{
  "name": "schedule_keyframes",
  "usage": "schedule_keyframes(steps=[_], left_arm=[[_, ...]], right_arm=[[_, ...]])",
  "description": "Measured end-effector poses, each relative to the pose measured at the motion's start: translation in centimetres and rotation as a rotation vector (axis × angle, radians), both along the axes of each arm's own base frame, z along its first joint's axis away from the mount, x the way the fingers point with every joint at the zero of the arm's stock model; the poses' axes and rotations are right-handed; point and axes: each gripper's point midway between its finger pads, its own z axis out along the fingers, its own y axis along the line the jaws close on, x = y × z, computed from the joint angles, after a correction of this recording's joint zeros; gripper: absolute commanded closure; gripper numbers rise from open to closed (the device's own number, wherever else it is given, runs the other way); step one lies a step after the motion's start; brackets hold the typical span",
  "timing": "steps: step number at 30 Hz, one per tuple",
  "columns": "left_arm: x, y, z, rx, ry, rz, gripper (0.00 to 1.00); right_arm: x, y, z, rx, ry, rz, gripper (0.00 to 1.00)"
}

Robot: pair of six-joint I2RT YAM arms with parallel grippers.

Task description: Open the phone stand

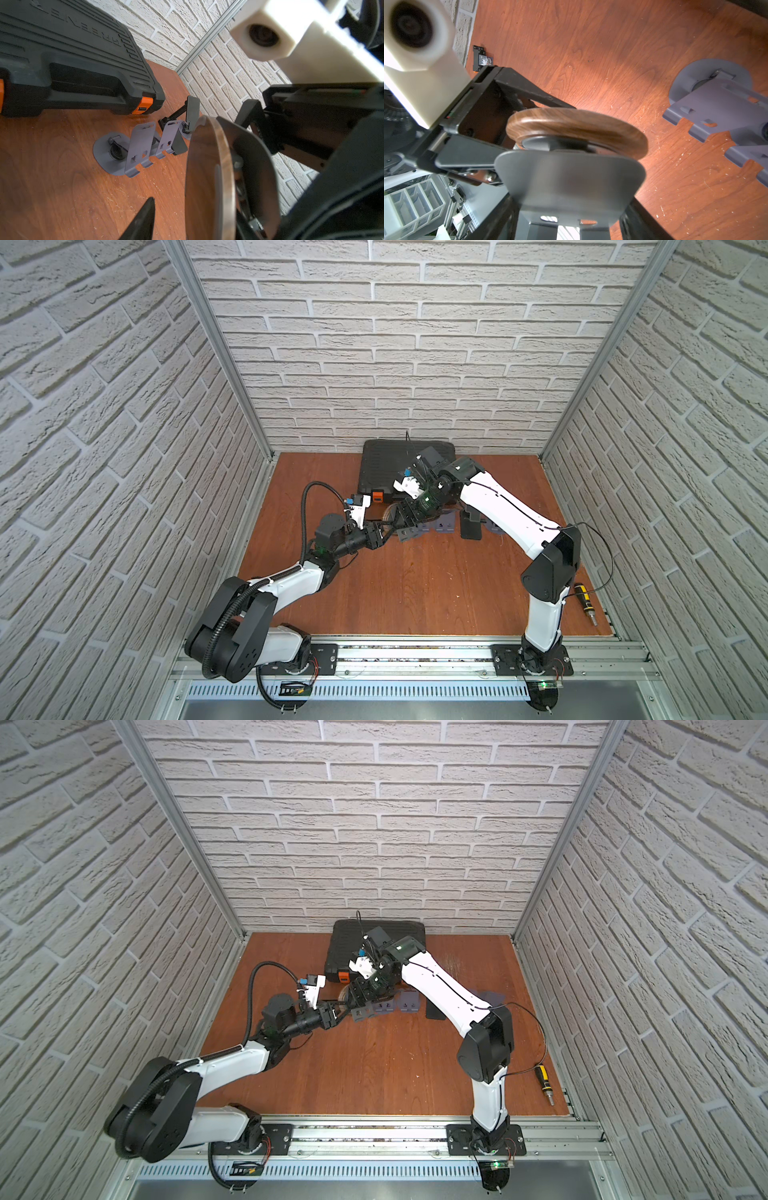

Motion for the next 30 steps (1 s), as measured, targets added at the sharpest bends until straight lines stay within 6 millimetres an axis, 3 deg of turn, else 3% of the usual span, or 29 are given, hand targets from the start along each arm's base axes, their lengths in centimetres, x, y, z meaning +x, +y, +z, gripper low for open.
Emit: schedule_keyframes(steps=[5, 14, 18, 21, 24, 30], left_arm=[[0.1, -0.2, 0.0, -0.008, 0.000, -0.003, 0.52], [0.3, -0.9, 0.7, -0.036, -0.025, -0.023, 0.91], [0.7, -1.1, 0.3, -0.041, -0.022, -0.021, 0.99], [0.8, -1.2, 0.0, -0.049, -0.014, -0.020, 1.00], [1.0, -1.3, -0.1, -0.060, -0.008, -0.018, 1.00], [1.3, -1.2, -0.3, -0.071, 0.005, -0.007, 1.00]], right_arm=[[-0.1, 0.2, 0.0, 0.002, 0.002, 0.006, 0.94], [0.4, 0.2, -0.1, 0.000, -0.012, -0.018, 0.94], [0.8, 0.2, -0.4, -0.013, -0.013, -0.042, 0.94], [1.0, 0.2, -0.6, -0.019, -0.012, -0.050, 0.94], [1.2, 0.1, -0.7, -0.025, -0.016, -0.057, 0.86], [1.7, 0.2, -1.0, -0.023, -0.030, -0.081, 0.59]])
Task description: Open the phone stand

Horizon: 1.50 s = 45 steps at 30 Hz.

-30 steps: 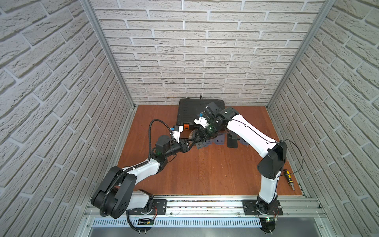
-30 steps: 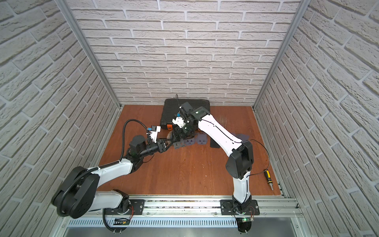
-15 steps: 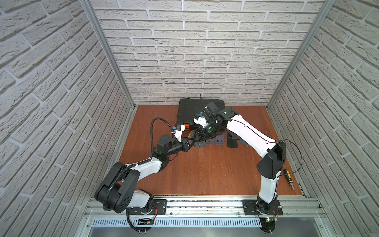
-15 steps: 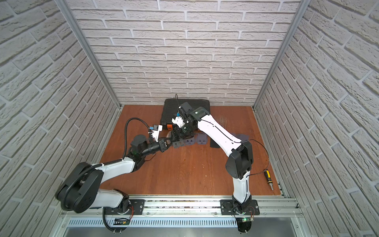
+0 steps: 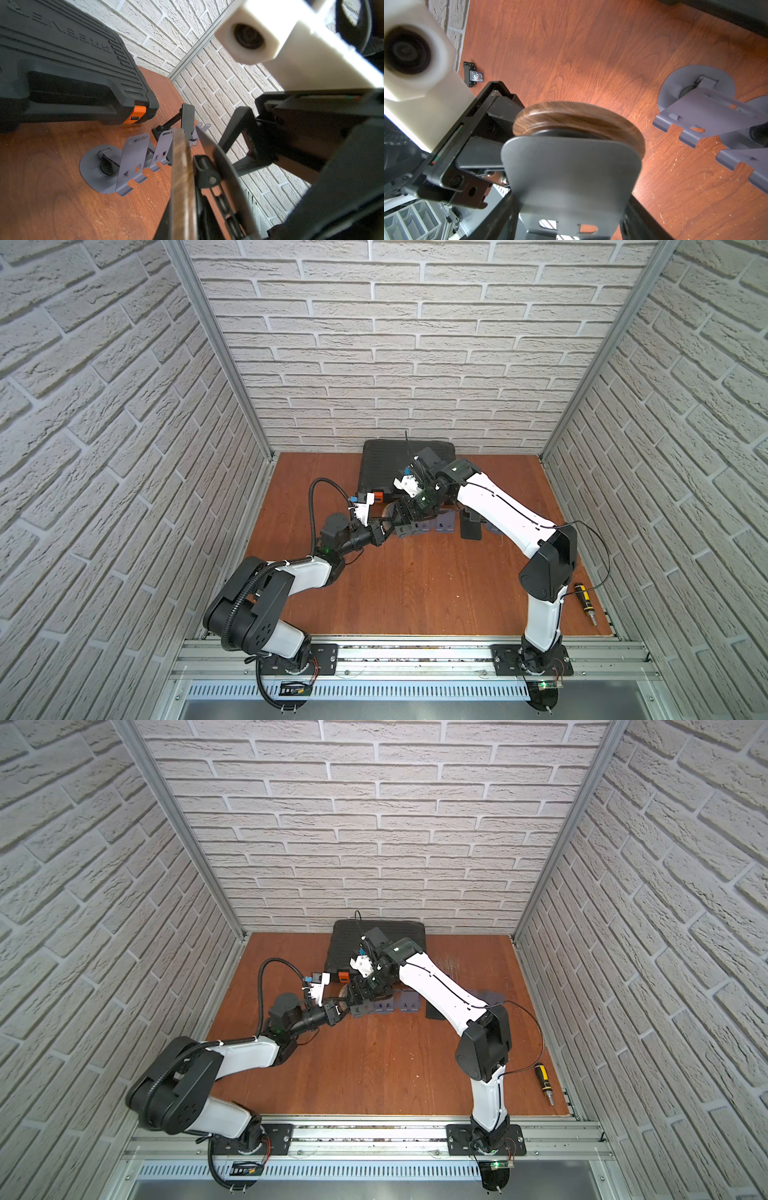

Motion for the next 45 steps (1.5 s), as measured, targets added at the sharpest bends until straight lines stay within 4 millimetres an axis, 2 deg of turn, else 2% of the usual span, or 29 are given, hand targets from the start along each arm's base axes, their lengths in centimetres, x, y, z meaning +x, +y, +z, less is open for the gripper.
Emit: schedule_keyframes(steps=[3, 4, 7, 16, 21, 26, 33, 45], left_arm=[[0.1, 0.1, -0.2, 0.002, 0.009, 0.007, 1.00], [0.1, 0.1, -0.2, 0.003, 0.010, 0.008, 1.00], [0.2, 0.1, -0.1, 0.001, 0.006, 0.008, 1.00], [0.3, 0.1, 0.0, -0.006, 0.012, 0.011, 1.00], [0.3, 0.1, 0.1, -0.006, 0.012, 0.011, 1.00], [0.2, 0.1, 0.4, -0.008, 0.008, 0.011, 1.00], [0.3, 0.1, 0.6, -0.010, 0.005, 0.011, 1.00], [0.3, 0.1, 0.4, -0.005, 0.014, 0.010, 1.00]], right_arm=[[0.3, 0.2, -0.2, 0.007, -0.012, -0.017, 0.47], [0.3, 0.2, -0.2, 0.010, -0.018, -0.022, 0.39], [0.4, 0.3, 0.0, 0.014, -0.044, -0.036, 0.30], [1.5, 0.9, 1.0, 0.045, -0.108, -0.051, 0.17], [1.9, 1.0, 1.6, 0.051, -0.131, -0.056, 0.17], [2.5, 0.9, 2.5, 0.049, -0.163, -0.066, 0.22], [3.2, 1.2, 4.0, 0.061, -0.202, -0.069, 0.21], [3.7, 1.0, 3.0, 0.021, -0.199, -0.067, 0.18]])
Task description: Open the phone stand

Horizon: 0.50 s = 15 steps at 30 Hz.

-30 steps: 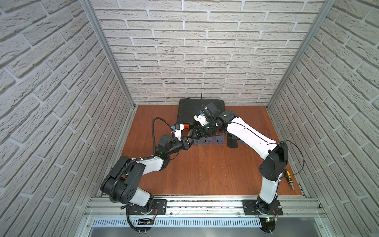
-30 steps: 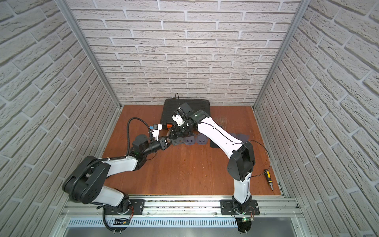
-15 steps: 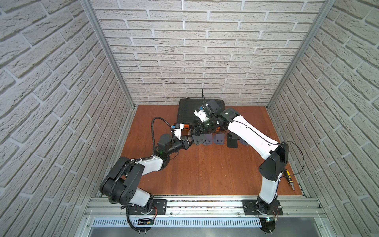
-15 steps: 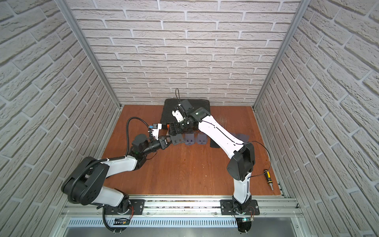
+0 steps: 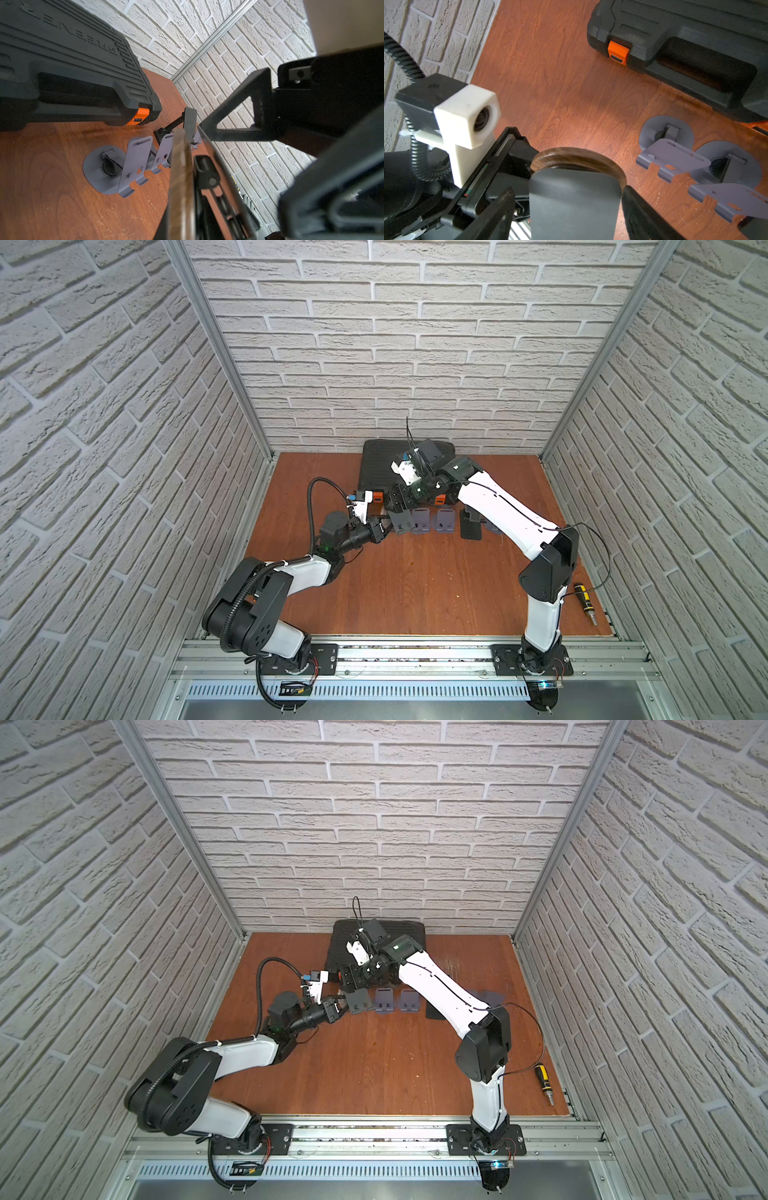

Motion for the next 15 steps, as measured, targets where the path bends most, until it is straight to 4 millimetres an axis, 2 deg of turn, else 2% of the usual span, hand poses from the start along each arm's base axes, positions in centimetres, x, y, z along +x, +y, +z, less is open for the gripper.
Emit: schedule_keyframes(steps=[15], left_arm=[[-0.05, -0.03, 0.01, 0.000, 0.000, -0.003, 1.00]], right_arm=[[0.08, 0.05, -0.98, -0.027, 0.027, 0.009, 0.21]])
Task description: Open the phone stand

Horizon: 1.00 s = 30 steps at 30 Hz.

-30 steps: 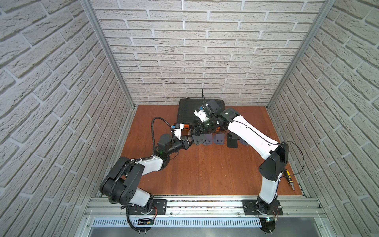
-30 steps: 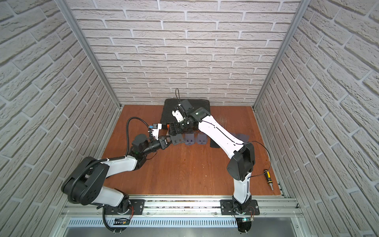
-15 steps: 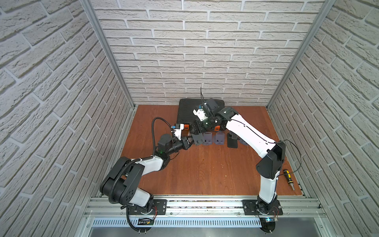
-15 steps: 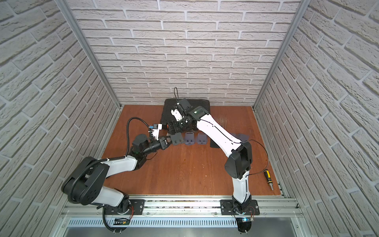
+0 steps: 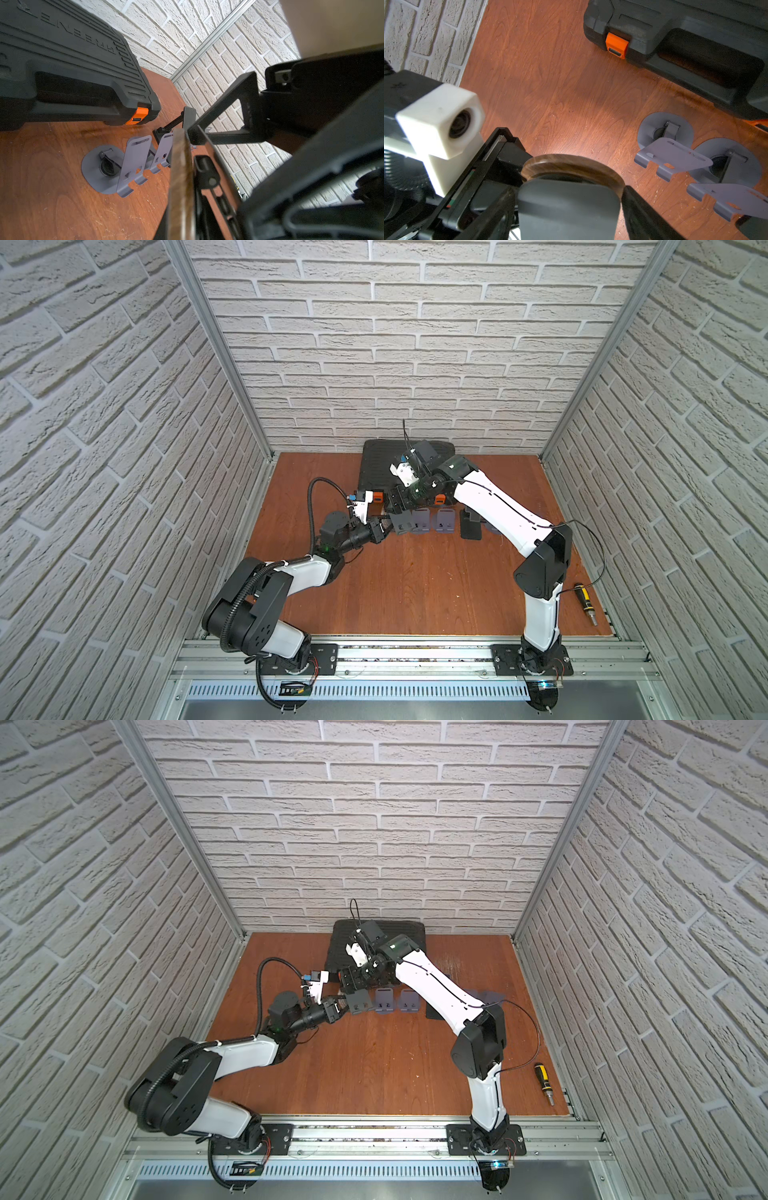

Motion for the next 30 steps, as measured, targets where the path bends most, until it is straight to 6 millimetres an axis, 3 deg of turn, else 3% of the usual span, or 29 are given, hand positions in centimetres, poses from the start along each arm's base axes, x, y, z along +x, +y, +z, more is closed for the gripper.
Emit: schedule_keyframes(steps=[8, 16, 22, 30], left_arm=[[0.0, 0.1, -0.4, 0.007, 0.015, 0.002, 1.00], [0.2, 0.1, -0.4, 0.008, 0.017, 0.009, 1.00], [0.9, 0.9, -0.9, 0.019, 0.033, 0.046, 1.00], [1.7, 1.8, -1.1, 0.008, 0.047, 0.069, 1.00]], right_arm=[[0.1, 0.3, -0.5, 0.000, 0.012, 0.011, 0.45], [0.2, 0.3, -0.5, 0.000, 0.009, 0.010, 0.83], [0.5, 0.4, -0.7, 0.005, -0.011, 0.006, 0.90], [1.4, 0.9, -0.5, 0.030, -0.075, -0.006, 0.93]])
